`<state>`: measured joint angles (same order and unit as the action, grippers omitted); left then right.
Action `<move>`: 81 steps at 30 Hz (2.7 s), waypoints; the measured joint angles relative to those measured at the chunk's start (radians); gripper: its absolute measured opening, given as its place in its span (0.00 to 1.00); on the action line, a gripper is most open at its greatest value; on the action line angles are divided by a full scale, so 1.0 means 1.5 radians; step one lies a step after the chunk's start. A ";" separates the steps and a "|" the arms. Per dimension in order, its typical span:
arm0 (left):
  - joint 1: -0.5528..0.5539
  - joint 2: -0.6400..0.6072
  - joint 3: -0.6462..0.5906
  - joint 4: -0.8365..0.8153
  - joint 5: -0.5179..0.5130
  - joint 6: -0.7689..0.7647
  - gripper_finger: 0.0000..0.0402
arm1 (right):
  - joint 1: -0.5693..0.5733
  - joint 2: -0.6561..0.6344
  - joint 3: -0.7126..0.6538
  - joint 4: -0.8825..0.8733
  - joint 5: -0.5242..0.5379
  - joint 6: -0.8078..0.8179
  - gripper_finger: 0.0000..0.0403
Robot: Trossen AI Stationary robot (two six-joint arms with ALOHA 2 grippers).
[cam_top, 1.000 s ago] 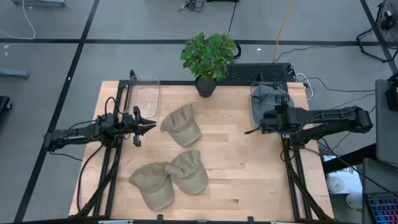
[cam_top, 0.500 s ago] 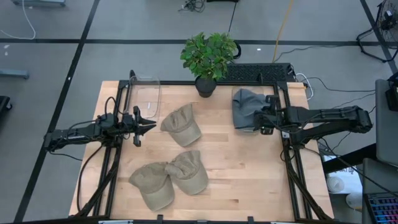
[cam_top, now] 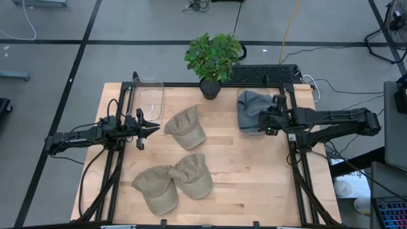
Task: Pick & Place hat
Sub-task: Put the blue cap into the right transparent bin
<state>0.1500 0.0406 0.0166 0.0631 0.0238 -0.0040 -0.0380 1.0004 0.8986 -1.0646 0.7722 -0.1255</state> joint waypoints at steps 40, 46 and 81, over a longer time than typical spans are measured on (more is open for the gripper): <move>0.000 0.000 0.000 0.000 0.000 0.000 0.17 | 0.000 0.005 0.015 0.171 -0.257 0.021 0.11; 0.000 0.000 0.000 0.000 0.000 0.000 0.17 | 0.001 0.006 0.015 0.197 -0.351 0.022 0.29; 0.000 0.000 0.000 0.000 0.000 0.000 0.17 | 0.000 0.042 -0.090 0.323 -0.355 0.003 0.04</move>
<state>0.1501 0.0409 0.0166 0.0629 0.0238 -0.0040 -0.0376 1.0635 0.7631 -0.5796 0.2390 -0.1209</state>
